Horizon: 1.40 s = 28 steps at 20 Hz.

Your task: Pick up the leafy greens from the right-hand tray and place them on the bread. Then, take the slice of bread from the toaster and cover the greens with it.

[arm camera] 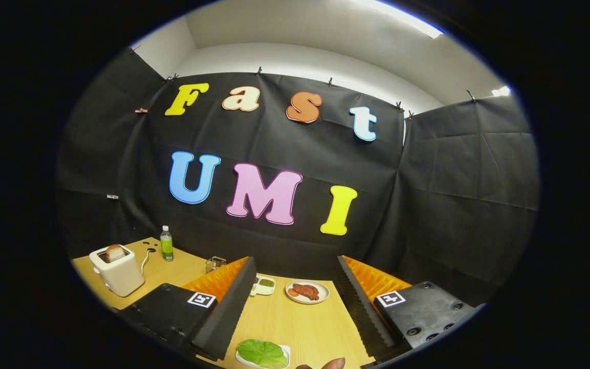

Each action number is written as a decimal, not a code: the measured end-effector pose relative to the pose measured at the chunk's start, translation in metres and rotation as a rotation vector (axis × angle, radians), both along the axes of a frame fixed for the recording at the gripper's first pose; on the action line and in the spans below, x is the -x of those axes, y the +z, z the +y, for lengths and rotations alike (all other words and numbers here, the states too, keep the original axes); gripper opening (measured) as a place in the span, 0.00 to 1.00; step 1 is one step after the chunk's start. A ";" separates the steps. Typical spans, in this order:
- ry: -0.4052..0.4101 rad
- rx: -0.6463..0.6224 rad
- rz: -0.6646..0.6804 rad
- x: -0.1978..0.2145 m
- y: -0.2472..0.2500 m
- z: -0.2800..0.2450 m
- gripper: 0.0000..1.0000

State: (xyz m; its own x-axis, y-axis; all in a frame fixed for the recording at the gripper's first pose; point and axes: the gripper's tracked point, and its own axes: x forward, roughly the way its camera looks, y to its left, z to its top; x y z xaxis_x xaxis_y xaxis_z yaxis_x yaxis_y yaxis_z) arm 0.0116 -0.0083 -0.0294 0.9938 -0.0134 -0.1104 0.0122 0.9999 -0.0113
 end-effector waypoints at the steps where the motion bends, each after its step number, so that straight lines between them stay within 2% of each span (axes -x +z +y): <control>1: 0.003 0.006 0.003 0.000 -0.001 -0.001 0.97; 7: 0.033 0.053 0.017 -0.004 -0.008 -0.001 0.97; 10: 0.123 0.033 0.084 -0.008 -0.028 0.015 0.97; 16: 0.415 0.003 0.432 0.013 -0.136 0.059 0.97; 20: 0.493 0.062 0.646 0.032 -0.221 0.061 0.95; 22: 0.560 0.098 0.735 0.040 -0.257 0.065 0.94; 24: 0.619 0.134 0.821 0.054 -0.300 0.073 0.85; 28: 0.663 0.172 0.976 0.062 -0.362 0.077 0.80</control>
